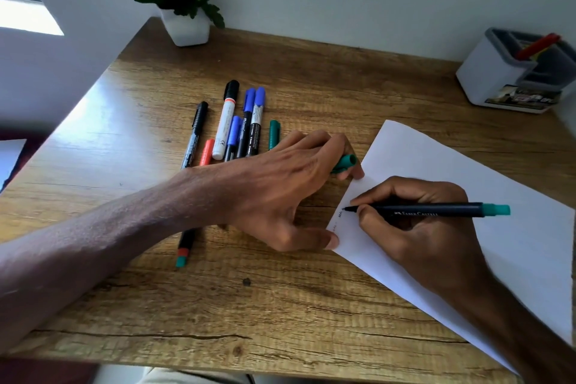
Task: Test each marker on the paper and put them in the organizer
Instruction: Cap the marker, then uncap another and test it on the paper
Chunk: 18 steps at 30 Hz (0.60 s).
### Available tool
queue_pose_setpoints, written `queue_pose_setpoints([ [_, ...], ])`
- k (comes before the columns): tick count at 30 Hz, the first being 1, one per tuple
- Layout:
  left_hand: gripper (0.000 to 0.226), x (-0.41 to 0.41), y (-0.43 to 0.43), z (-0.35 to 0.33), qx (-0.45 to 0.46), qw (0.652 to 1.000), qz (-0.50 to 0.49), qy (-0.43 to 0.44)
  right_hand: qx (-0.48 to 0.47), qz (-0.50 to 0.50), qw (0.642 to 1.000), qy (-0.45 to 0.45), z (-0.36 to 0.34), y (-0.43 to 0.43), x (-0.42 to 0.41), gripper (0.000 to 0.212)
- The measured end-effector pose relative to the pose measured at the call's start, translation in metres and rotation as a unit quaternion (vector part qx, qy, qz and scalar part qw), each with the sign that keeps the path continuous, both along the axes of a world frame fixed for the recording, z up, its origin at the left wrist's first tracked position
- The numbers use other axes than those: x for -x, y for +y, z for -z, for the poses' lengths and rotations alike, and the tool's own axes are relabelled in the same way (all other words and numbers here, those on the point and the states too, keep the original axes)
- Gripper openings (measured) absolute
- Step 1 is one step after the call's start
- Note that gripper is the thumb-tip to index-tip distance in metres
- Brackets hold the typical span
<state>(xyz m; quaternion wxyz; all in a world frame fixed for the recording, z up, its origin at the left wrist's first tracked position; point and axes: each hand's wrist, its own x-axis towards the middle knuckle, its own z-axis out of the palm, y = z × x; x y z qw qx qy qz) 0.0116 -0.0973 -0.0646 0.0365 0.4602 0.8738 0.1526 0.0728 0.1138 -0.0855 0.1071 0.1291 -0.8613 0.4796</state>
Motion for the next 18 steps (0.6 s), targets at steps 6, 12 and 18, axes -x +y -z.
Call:
queue_pose_setpoints([
  [6,0.08,-0.0005,0.0001,-0.0003,-0.003,1.0,-0.001,0.005,-0.005,0.006,1.0,-0.002,-0.0001,0.0007,0.0004,0.007],
  [12,0.083,-0.0001,0.0005,0.0004,-0.002,1.0,0.0,0.004,-0.006,0.01,1.0,0.002,-0.0003,0.0008,0.0016,0.007],
  [18,0.072,-0.0009,-0.0005,-0.0011,-0.011,1.0,0.005,0.027,-0.012,0.004,1.0,-0.002,0.0006,0.0033,0.0024,0.011],
])
